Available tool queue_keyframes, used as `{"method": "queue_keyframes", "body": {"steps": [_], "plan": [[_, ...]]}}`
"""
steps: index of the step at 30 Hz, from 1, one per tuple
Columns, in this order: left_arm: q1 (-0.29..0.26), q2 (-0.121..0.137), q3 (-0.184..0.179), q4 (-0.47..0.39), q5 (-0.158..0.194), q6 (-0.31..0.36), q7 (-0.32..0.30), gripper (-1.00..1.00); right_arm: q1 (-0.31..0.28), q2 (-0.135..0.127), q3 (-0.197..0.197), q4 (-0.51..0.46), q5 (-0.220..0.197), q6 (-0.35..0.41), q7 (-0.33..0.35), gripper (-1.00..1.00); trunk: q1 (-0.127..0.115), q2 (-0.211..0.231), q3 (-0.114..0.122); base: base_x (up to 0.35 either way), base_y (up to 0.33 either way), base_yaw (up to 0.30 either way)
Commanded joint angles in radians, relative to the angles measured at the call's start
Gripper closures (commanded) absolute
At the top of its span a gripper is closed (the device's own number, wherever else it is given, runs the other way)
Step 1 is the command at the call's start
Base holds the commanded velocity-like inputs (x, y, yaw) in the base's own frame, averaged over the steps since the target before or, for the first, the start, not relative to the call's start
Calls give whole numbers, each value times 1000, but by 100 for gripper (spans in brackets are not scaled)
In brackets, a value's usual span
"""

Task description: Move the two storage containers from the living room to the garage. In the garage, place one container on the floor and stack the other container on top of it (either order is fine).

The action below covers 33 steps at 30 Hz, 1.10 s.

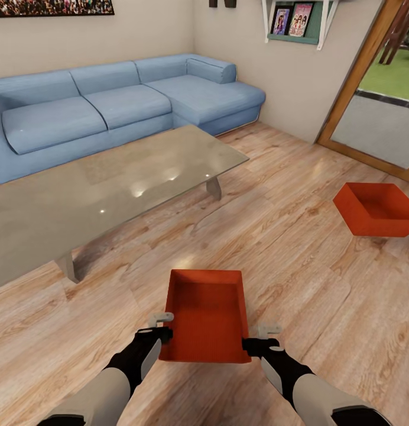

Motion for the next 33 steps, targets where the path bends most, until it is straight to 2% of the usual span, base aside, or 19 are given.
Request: {"method": "queue_keyframes", "body": {"steps": [1, 8, 15, 17, 18, 20, 25, 33], "plan": [[0, -1, 3, -2, 2, 5, 3, -100, 0, 0, 8, -1, -9, 2, -5, -100, 0, 0, -1, 0, 0, 0], [0, 3, 2, -28, 2, 5, 4, -100, 0, -1, 6, -5, -5, -1, -6, -100, 0, 0, -1, 0, 0, 0], [0, 4, -3, -36, 0, 4, 5, -100, 0, -2, 6, -13, -14, -51, -6, -100, 0, 0, -1, 0, 0, 0], [0, 5, -18, -36, -3, 4, 6, -100, 0, -2, 9, -13, -9, -54, -6, -100, 0, 0, -1, 0, 0, 0], [0, 3, -84, -35, -19, -6, 8, -100, 0, -1, 11, -13, -3, -69, -6, -100, 0, 0, -1, 0, 0, 0], [0, 3, -99, -42, -22, -28, 9, -100, 0, -2, 12, -13, -3, -74, -6, -100, 0, 0, -1, 0, 0, 0], [0, 4, -116, -69, -26, -57, 13, -100, 0, -2, 12, -13, -5, -79, -5, -100, 0, 0, -1, 0, 0, 0], [0, 2, -119, -78, -25, -67, 16, -100, 0, -2, 9, -13, -5, -79, -5, -100, 0, 0, -1, 0, 0, 0]]}}
